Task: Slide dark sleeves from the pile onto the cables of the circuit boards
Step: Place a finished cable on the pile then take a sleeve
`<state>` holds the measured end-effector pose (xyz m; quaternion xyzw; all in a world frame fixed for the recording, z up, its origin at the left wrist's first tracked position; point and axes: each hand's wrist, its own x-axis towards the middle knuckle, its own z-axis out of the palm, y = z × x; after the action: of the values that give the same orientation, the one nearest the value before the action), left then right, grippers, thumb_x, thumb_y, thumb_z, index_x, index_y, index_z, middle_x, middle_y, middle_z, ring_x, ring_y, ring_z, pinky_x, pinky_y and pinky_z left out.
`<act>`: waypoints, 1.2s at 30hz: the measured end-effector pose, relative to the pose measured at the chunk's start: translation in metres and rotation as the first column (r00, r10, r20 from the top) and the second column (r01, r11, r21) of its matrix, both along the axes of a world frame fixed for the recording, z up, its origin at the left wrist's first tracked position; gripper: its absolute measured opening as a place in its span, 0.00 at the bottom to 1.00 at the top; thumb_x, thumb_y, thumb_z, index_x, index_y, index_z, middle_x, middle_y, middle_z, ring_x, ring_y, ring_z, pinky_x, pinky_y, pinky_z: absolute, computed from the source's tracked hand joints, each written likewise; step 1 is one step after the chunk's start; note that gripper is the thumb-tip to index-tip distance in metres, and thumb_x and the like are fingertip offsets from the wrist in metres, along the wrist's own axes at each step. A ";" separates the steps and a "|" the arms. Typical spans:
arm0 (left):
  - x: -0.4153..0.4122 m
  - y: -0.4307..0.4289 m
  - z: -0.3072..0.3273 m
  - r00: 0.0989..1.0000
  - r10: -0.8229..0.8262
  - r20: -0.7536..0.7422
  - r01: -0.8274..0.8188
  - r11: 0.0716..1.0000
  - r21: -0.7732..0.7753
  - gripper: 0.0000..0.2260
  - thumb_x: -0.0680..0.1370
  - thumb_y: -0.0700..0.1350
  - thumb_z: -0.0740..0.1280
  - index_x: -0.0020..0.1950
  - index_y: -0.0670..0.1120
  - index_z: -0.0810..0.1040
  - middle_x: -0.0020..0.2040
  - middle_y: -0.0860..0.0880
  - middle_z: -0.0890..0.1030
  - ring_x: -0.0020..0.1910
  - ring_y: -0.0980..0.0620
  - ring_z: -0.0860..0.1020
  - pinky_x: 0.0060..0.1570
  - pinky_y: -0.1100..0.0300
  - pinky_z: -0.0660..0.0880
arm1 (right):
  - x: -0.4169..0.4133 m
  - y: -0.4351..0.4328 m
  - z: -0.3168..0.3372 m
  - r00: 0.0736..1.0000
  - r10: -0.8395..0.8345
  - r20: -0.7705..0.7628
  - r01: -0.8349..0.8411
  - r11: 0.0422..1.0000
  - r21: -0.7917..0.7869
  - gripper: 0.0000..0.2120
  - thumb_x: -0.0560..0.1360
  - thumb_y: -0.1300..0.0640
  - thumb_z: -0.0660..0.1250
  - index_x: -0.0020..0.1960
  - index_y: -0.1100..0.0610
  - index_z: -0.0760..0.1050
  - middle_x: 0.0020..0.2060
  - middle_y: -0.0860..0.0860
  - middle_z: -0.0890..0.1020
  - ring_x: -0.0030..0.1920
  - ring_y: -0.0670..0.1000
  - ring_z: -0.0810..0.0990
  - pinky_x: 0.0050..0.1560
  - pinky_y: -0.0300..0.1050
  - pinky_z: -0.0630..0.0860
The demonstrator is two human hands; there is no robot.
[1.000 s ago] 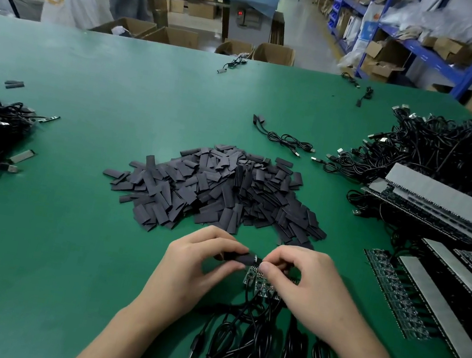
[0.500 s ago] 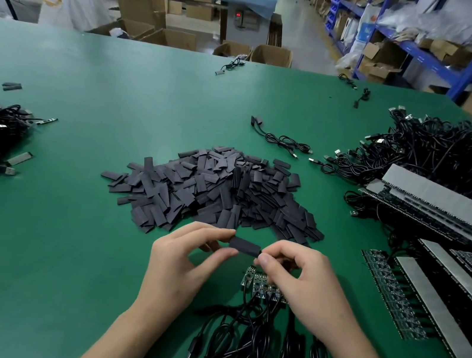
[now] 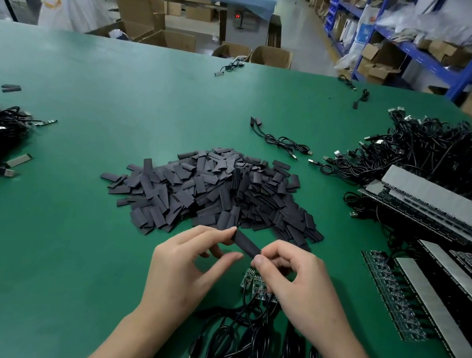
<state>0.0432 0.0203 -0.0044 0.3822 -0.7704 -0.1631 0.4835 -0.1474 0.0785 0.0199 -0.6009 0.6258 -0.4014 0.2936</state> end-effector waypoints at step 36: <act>-0.005 -0.008 0.007 0.696 0.159 -0.701 0.369 0.758 0.538 0.06 0.72 0.44 0.74 0.48 0.45 0.85 0.42 0.41 0.87 0.42 0.47 0.87 0.42 0.62 0.81 | -0.018 -0.003 -0.002 0.894 -0.027 -0.448 0.006 0.999 -0.049 0.20 0.75 0.31 0.59 0.55 0.41 0.81 0.47 0.31 0.77 0.56 0.36 0.72 0.60 0.45 0.69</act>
<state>0.0385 0.0128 0.0029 0.3820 -0.4400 -0.5800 0.5693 -0.1658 0.0757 0.0177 -0.6784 0.6724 -0.2688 0.1241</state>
